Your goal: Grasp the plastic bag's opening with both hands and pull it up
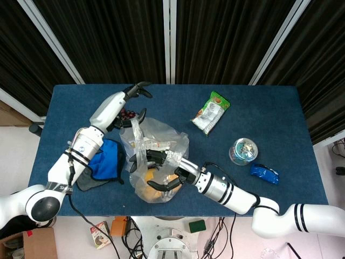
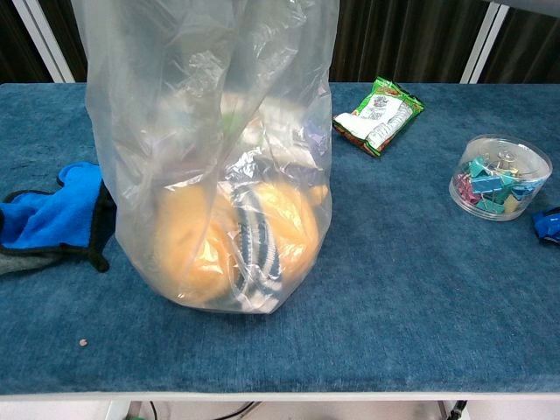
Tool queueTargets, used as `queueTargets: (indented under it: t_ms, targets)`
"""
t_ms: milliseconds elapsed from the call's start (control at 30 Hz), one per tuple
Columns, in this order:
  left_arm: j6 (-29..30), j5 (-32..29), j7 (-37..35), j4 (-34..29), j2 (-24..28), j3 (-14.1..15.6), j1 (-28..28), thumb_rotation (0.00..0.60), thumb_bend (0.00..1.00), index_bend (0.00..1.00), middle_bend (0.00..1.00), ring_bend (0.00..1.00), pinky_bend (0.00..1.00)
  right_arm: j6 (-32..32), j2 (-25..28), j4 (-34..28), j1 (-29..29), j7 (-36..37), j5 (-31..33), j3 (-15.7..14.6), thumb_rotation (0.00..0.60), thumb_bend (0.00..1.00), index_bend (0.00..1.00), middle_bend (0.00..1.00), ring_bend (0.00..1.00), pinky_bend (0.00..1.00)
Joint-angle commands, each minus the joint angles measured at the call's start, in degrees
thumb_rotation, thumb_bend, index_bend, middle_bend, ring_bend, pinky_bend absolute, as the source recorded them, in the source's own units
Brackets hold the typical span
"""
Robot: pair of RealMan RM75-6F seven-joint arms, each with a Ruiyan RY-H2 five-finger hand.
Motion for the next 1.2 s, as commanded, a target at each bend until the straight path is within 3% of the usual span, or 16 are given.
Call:
queueTargets:
  t_ms: [33, 667, 867, 1200]
  targets:
    - [-1.3, -1.6, 1.1, 0.3, 0.6, 0.7, -1.0, 0.441, 0.47, 0.13, 0.26, 0.13, 0.20, 0.0, 0.2, -0.2, 0.2, 0.0, 0.1, 0.1, 0.600, 0.42, 0.26, 0.32, 0.16, 0.22]
    - [-12.2, -3.8, 4.8, 3.6, 3.6, 5.6, -5.2, 0.440, 0.43, 0.13, 0.26, 0.13, 0.20, 1.0, 0.8, -1.9, 0.9, -1.2, 3.9, 3.0, 0.600, 0.42, 0.26, 0.33, 0.16, 0.23]
    - [-12.7, -1.2, 1.8, 3.9, 3.7, 5.1, -3.9, 0.430, 0.35, 0.10, 0.25, 0.13, 0.20, 1.8, 0.7, -2.3, 0.6, -2.5, 5.6, 4.3, 0.599, 0.42, 0.26, 0.33, 0.16, 0.23]
    - [-10.8, 7.8, -8.3, 3.6, 5.5, 2.4, 3.6, 0.398, 0.23, 0.06, 0.21, 0.13, 0.20, 2.8, 0.4, -1.7, -0.5, -2.7, 6.6, 5.0, 0.600, 0.42, 0.26, 0.33, 0.16, 0.23]
